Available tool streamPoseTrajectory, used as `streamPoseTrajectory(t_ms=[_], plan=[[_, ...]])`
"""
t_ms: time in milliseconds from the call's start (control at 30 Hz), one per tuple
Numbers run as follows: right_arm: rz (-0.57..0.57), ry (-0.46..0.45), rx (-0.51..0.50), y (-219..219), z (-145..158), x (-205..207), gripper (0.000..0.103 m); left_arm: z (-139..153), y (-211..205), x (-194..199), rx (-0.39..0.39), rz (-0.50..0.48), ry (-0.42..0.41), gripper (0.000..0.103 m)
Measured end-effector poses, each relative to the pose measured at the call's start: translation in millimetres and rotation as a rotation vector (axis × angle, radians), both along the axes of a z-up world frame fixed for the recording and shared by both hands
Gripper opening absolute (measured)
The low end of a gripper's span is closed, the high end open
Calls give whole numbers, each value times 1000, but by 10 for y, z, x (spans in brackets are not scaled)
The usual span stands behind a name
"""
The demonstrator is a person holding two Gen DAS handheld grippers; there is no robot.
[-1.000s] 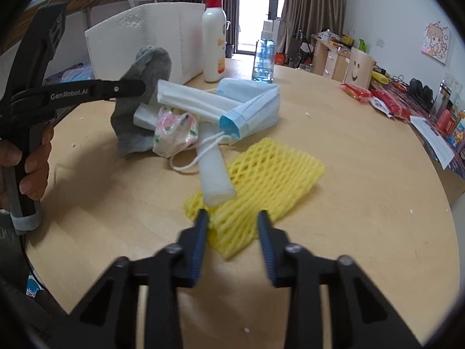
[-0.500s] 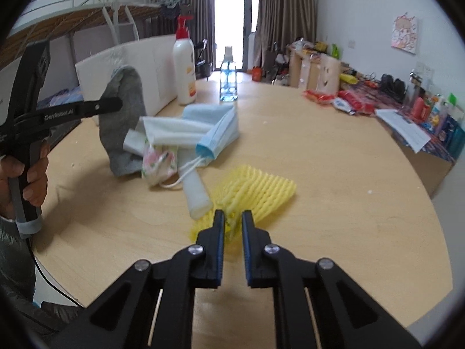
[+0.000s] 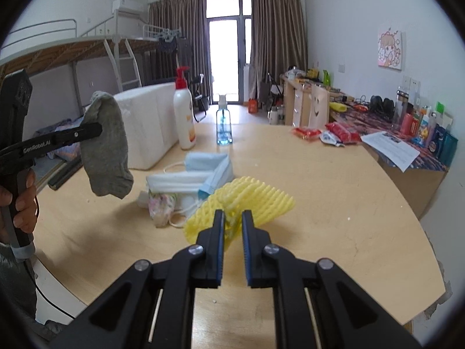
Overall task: Organize soft objects
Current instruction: 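Lift the grey sock with the left gripper while the right gripper carries the yellow net toward the foam box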
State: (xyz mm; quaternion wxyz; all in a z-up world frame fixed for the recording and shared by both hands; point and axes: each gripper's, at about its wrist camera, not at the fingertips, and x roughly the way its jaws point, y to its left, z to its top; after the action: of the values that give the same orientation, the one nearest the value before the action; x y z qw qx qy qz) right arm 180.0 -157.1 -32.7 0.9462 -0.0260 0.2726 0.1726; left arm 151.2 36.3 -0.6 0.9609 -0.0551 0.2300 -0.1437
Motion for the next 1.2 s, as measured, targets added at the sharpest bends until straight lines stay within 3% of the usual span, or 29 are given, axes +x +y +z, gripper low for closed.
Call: streamPoseTrajectory(t_ms=[467, 667, 1200], plan=[[36, -147, 54, -13, 380, -346, 14, 378, -57, -536, 23, 16, -108, 5], [77, -187, 70, 60, 475, -477, 14, 474, -37, -777, 64, 66, -160, 5], [290, -225, 118, 674, 546, -509, 14, 504, 399, -1213, 143, 278, -206, 5]])
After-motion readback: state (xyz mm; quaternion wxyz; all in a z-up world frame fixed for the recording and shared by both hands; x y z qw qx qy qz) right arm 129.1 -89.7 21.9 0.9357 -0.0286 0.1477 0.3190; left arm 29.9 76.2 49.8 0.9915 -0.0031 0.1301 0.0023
